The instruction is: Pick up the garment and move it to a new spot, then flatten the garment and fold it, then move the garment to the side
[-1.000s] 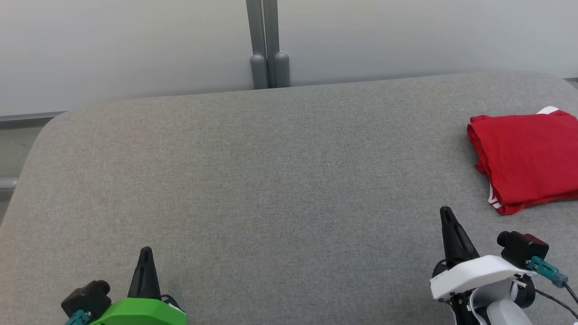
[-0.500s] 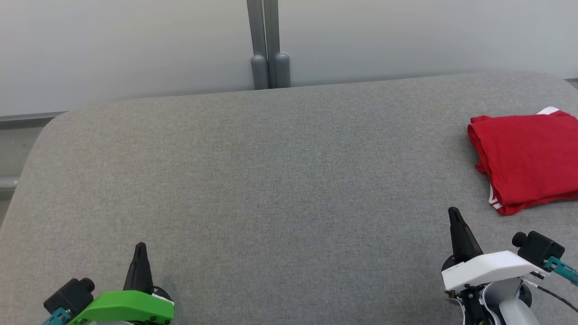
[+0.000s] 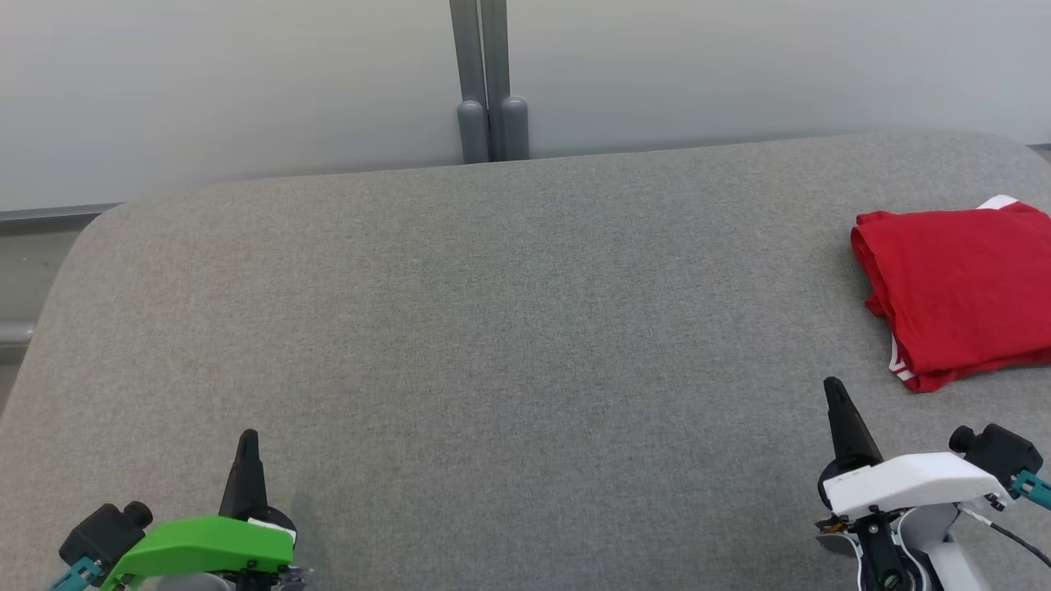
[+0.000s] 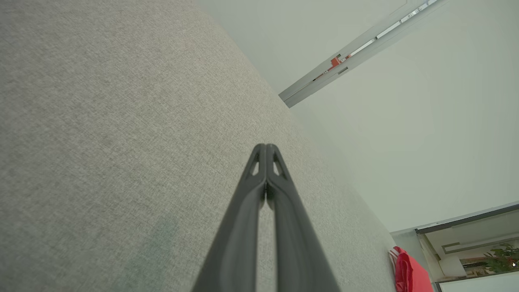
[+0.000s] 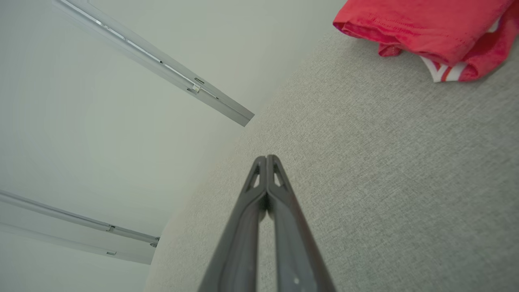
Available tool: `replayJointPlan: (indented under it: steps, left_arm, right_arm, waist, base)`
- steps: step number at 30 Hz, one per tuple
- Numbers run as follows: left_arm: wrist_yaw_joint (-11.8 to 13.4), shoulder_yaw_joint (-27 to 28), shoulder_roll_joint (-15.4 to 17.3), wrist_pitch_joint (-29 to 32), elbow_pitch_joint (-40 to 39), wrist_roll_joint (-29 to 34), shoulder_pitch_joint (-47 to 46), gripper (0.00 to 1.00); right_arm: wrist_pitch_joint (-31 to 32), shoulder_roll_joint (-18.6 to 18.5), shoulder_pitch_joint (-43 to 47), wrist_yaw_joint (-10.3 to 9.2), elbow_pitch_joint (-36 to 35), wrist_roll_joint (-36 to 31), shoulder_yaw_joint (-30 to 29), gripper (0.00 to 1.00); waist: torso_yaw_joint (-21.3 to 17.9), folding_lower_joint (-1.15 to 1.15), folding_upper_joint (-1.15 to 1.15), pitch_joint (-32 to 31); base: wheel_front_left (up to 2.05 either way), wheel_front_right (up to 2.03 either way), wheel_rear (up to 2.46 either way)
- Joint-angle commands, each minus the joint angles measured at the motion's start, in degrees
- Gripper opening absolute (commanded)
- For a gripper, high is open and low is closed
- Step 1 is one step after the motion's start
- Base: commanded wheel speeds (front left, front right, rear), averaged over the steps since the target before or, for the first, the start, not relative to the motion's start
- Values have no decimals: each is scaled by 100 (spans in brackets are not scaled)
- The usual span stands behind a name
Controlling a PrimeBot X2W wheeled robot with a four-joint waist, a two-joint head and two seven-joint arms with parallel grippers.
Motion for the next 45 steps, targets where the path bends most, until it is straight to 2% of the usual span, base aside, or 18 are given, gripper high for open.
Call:
replayJointPlan:
  steps: [1, 45]
  left_arm:
    - [-38, 53, 23, 36, -76, -155, -157, 0]
    - [-353, 422, 33, 677, -69, -2387, -412, 0]
  right_arm:
    - [50, -40, -149, 3, -85, 188, -39, 0]
    - [708, -37, -216, 2, -93, 2576, -384, 0]
  waist:
    - [1, 0, 0, -1]
    - [26, 0, 0, -23]
  base:
    - [0, 0, 0]
    - [0, 0, 0]
